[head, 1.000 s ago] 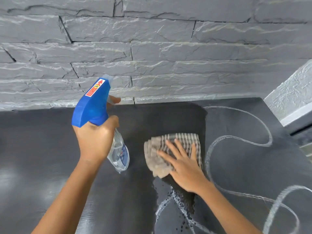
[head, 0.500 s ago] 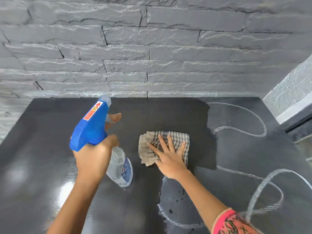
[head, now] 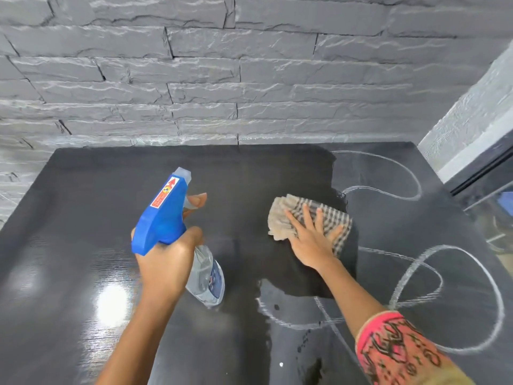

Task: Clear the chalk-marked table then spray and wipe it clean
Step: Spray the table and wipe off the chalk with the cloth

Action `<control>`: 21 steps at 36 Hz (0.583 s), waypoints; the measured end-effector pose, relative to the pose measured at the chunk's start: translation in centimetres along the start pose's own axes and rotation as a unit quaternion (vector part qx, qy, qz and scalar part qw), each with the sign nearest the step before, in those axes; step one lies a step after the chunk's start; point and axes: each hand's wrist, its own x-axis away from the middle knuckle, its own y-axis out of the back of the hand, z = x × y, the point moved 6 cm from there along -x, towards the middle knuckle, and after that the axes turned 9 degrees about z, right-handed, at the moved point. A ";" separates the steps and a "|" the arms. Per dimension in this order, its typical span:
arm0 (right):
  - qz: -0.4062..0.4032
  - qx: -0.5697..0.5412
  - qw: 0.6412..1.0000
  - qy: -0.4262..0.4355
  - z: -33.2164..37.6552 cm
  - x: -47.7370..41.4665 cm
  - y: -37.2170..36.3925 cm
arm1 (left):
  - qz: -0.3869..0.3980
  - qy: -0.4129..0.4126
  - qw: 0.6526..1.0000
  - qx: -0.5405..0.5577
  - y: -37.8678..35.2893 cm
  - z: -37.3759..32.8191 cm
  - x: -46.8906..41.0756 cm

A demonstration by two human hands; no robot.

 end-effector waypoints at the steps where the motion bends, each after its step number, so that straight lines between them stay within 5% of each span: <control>1: 0.004 0.010 1.000 0.016 1.1 0.3 -0.5 | -0.002 0.002 1.000 -0.001 -0.1 0.1 0.2; 10: -0.012 0.150 0.967 0.205 2.6 11.6 -7.1 | 0.022 -0.024 0.998 -0.050 -1.3 0.4 0.6; 16: -0.016 0.088 0.991 0.102 -5.0 11.5 -5.0 | 0.039 -0.048 0.998 -0.012 -1.7 0.3 0.4; 21: -0.013 0.011 1.000 -0.022 -3.8 4.9 -1.5 | 0.036 -0.069 0.997 0.001 -1.8 0.3 0.5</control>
